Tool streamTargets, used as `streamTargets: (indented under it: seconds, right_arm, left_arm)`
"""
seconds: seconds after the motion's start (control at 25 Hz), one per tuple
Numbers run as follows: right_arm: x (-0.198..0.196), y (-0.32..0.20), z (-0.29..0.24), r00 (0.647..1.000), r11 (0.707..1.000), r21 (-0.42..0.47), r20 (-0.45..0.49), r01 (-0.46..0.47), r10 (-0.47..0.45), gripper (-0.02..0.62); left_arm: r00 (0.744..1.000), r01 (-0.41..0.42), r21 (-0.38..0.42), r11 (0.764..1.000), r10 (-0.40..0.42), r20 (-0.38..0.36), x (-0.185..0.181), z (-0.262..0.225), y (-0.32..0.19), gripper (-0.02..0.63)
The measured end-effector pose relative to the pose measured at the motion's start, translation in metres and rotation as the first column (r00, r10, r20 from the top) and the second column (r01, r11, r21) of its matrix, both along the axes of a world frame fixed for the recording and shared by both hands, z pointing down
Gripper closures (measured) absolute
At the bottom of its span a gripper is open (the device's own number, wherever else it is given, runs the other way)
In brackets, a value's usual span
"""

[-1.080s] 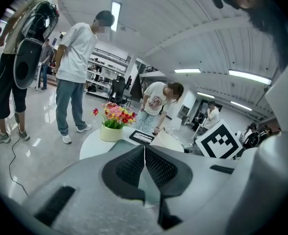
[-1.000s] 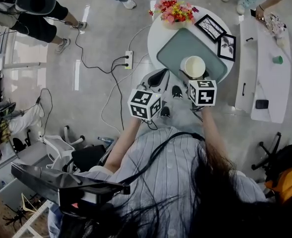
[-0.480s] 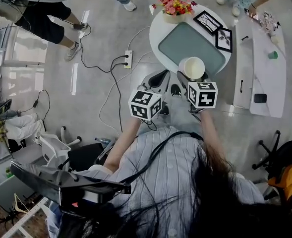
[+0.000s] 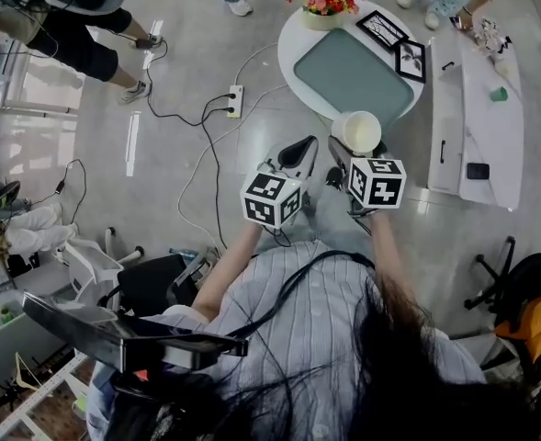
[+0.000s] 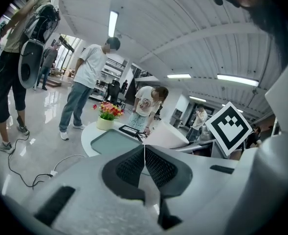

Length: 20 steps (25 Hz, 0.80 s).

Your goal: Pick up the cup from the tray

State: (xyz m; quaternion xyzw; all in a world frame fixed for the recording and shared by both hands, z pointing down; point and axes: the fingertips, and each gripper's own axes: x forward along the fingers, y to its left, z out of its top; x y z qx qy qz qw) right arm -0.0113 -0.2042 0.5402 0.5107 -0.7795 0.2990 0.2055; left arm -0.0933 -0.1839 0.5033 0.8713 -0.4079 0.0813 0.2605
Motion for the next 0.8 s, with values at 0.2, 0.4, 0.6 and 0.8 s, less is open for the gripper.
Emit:
streamTargets:
  seconds: [0.2,0.4,0.6,0.8]
  right_arm:
    - [0.009,0.024,-0.004,1.000,1.000,0.014,0.001,0.002,-0.002,0.195]
    - [0.031,0.050,-0.010,1.000,1.000,0.021,0.020,-0.014,0.014,0.195]
    - [0.051,0.077,-0.014,0.999,0.999,0.032,0.029,0.014,-0.015,0.195]
    - [0.077,0.117,-0.014,0.998,0.999,0.031,0.036,0.043,-0.044,0.195]
  left_arm:
    - [1.000,0.005,-0.013,1.000,-0.005,-0.016,0.007,0.002,0.018,0.591]
    - [1.000,-0.011,0.002,1.000,0.011,-0.007,0.030,-0.004,0.038,0.591]
    - [1.000,0.014,0.021,1.000,-0.014,0.002,0.054,-0.012,0.061,0.591]
    - [0.999,0.040,0.038,0.998,-0.041,0.006,0.081,-0.019,0.103,0.591]
